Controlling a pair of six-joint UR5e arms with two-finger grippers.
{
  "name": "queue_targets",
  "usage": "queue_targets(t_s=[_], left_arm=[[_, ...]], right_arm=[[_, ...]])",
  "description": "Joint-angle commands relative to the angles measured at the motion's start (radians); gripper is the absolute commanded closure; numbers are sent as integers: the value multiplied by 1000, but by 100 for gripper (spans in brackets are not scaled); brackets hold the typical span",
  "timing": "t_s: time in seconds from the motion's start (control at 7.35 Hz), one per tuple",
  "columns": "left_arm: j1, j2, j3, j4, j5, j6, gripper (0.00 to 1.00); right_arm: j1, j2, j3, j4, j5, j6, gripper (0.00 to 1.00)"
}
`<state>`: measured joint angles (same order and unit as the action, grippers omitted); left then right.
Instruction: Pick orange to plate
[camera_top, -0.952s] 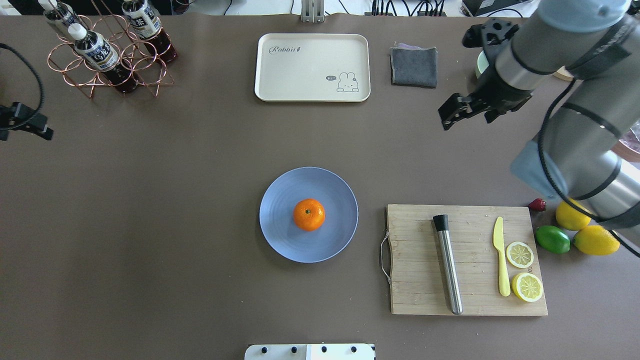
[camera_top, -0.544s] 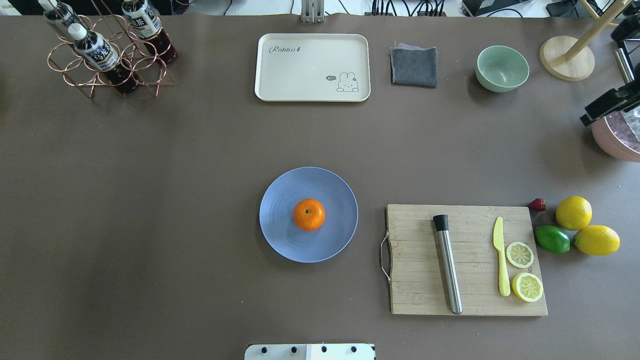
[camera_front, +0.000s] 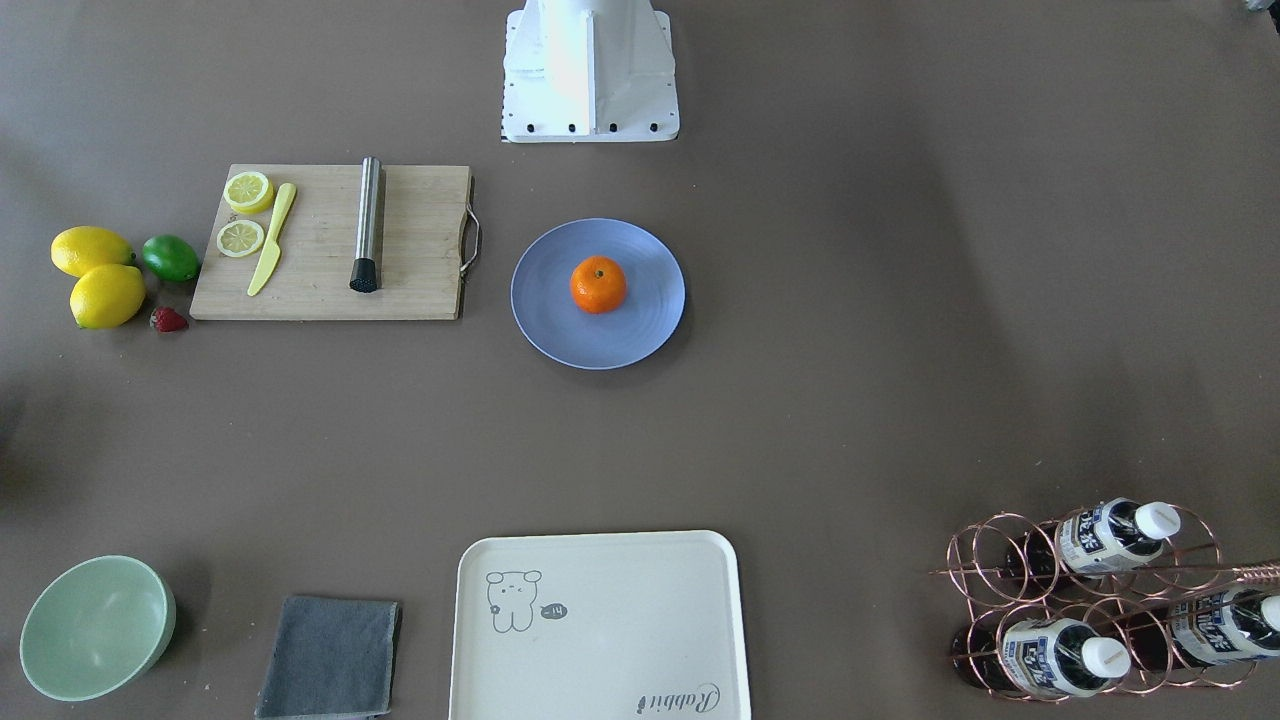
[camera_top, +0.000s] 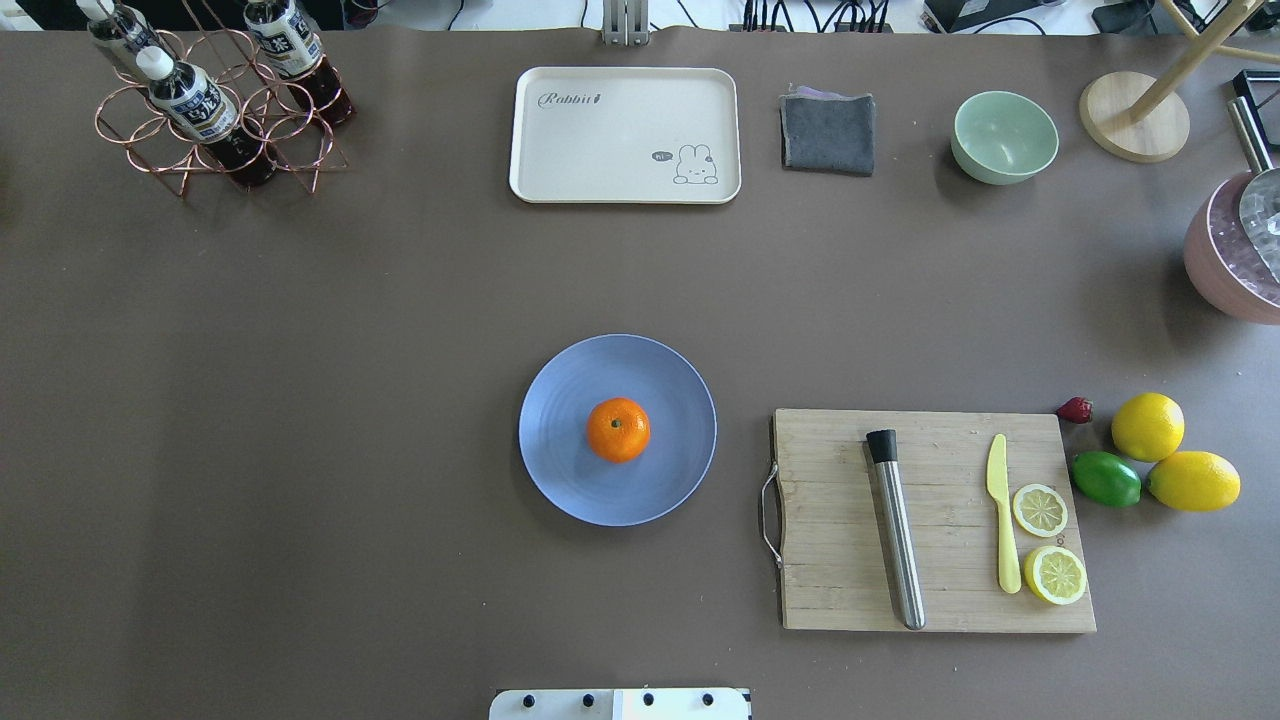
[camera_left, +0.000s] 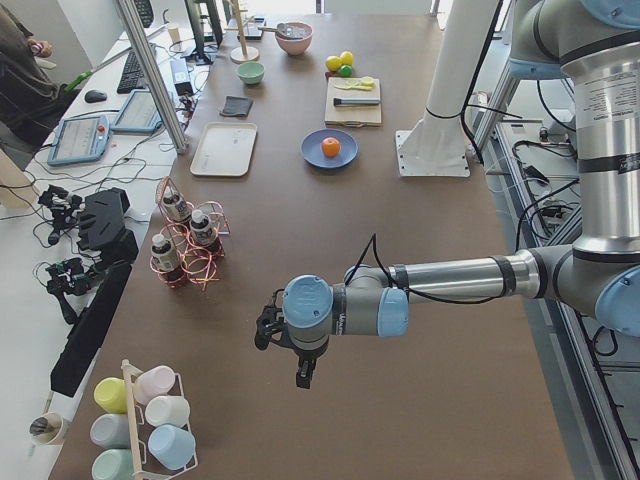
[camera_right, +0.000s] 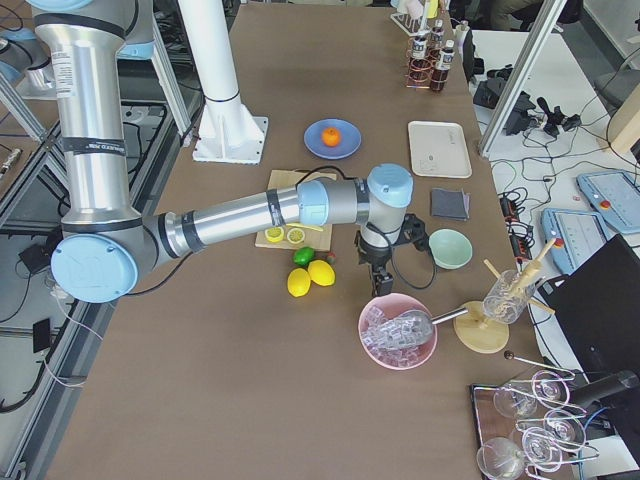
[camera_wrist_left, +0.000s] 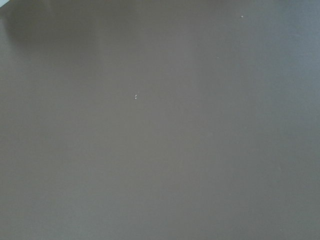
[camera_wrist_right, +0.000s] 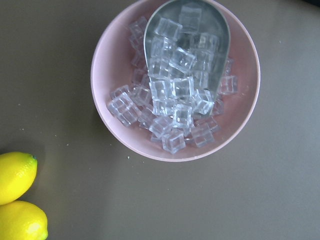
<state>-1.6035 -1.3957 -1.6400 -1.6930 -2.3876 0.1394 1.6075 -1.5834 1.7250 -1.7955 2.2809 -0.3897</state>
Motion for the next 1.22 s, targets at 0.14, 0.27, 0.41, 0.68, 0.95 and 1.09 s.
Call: queue_targets(t_s=[0.14,0.27,0.41,0.68,0.95,1.09], left_arm=[[20,-37,-11,22,1,-52,3],[23,-66,-17,80,1,-52,3],[22,-72,-15,110,2,-46,3],[22,-59,-15,108,2,-44,3],[23,-60,-17,108,4,-49,3],[23,-60,-23,108,4,-50,3]], right_arm=[[46,-63,-22,-1,-3,-28,0],[45,-63,-30,1,-14,-32,0],[46,-63,-28,1,-14,-34,0],[45,-63,-28,2,-8,-35,0],[45,-63,-36,14,9,-31,0],[45,-63,-38,31,26,-31,0]])
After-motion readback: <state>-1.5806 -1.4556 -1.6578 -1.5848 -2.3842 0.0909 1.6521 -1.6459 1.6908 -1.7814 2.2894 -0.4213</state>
